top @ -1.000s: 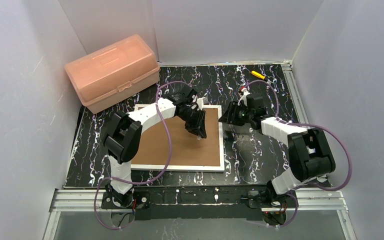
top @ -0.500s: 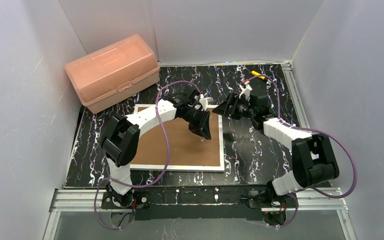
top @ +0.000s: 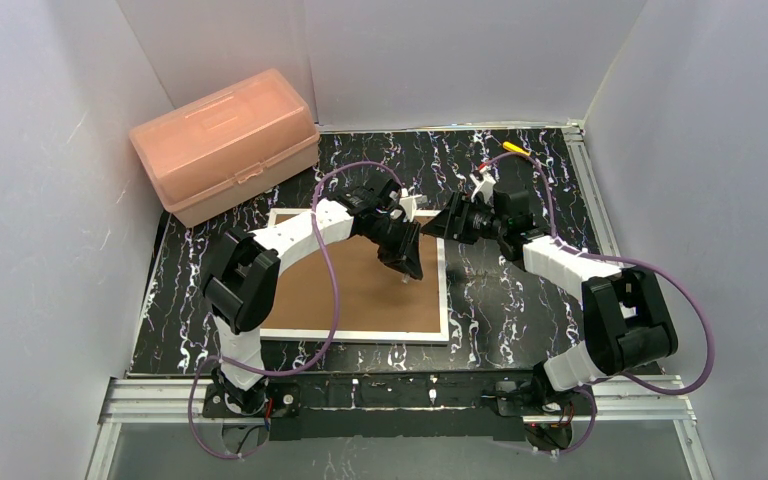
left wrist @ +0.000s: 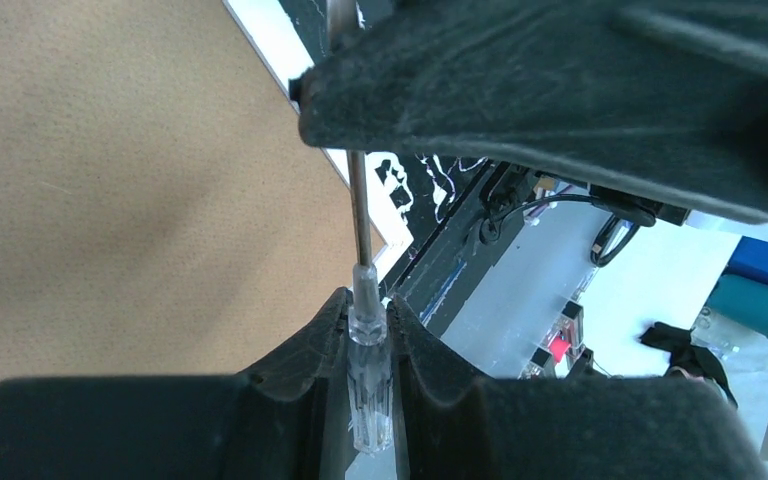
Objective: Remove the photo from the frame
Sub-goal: Adjust the screwdriver.
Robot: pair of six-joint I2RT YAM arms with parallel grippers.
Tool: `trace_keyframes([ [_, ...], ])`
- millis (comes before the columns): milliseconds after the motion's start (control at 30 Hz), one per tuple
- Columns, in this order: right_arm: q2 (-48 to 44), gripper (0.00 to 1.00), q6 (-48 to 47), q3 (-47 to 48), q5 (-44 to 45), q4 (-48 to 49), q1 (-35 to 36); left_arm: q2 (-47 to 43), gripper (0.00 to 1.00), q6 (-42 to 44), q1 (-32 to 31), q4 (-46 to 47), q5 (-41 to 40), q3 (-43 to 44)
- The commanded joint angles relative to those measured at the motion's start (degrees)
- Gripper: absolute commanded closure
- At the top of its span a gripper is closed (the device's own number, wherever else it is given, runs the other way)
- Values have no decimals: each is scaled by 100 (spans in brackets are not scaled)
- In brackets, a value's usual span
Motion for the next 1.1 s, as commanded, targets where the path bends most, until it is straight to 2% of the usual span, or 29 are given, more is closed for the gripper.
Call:
trace_keyframes([
  [0,9,33,-444,67,173,-473,35,-360,99,125,-35,-196,-181,253],
  [333,-137,49,-591,-403,139,-597,47,-505,93,72,-28,-223,-826,305],
  [933,-441,51,-724,-563,129,-786,142,-713,80,-250,-27,250,-1052,137],
  [1000,-456,50,-759,-511,183,-851,138,-726,81,-273,-27,325,-1044,118],
  [1067,-490,50,-821,-419,298,-984,137,-714,90,-280,-11,370,-1044,103],
])
